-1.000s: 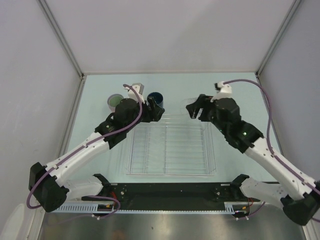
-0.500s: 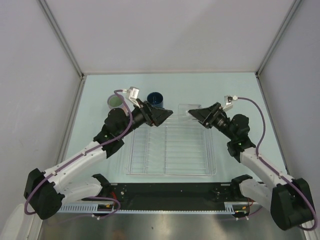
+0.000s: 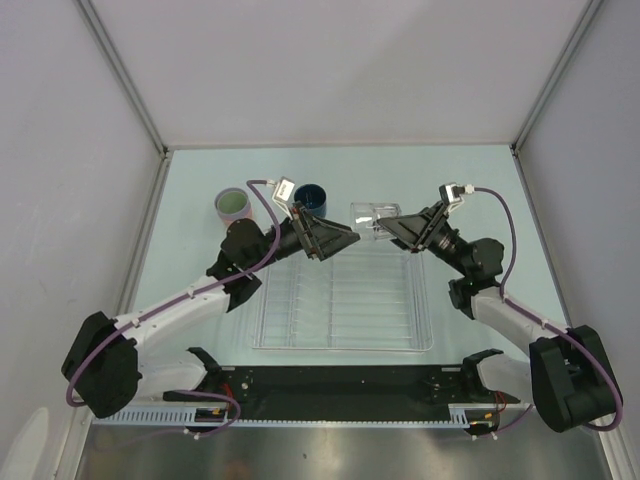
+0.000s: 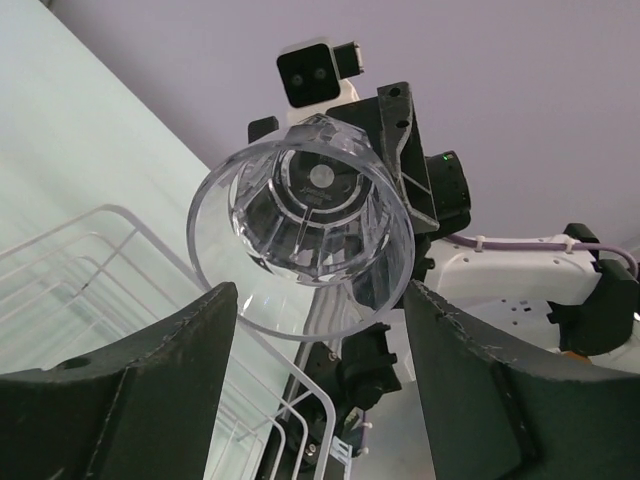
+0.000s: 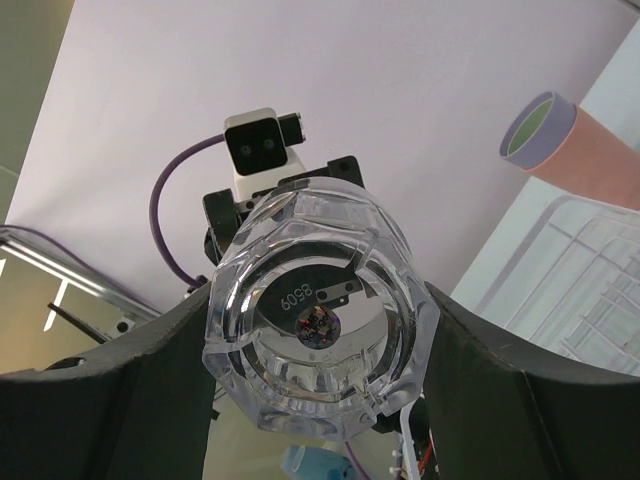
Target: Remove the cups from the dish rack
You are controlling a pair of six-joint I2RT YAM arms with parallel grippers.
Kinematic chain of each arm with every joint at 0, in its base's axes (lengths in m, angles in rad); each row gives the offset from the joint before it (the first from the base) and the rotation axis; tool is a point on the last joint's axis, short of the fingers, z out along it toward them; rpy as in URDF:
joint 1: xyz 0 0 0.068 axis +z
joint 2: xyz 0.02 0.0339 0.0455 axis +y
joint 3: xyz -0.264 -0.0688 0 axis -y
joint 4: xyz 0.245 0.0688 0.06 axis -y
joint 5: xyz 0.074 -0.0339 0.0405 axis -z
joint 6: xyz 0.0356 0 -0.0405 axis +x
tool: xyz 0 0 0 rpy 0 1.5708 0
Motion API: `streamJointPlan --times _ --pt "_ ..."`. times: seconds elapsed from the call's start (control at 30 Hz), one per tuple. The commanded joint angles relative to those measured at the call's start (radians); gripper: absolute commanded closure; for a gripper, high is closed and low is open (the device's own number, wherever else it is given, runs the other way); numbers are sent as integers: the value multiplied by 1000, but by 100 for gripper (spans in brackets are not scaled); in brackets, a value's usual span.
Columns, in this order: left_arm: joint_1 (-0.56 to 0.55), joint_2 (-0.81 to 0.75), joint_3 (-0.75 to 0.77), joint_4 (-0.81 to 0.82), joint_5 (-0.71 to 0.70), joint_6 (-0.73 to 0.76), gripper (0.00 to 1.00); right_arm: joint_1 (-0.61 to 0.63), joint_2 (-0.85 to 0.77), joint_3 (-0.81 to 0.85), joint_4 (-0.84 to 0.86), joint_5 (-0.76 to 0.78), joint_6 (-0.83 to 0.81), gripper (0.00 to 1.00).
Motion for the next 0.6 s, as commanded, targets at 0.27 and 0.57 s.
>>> streamJointPlan --times 0.27,0.57 --pt "-9 -46 -4 77 22 2 29 27 -10 30 57 -26 -21 100" --pt "-74 20 36 77 75 19 37 104 52 80 29 -30 -61 100"
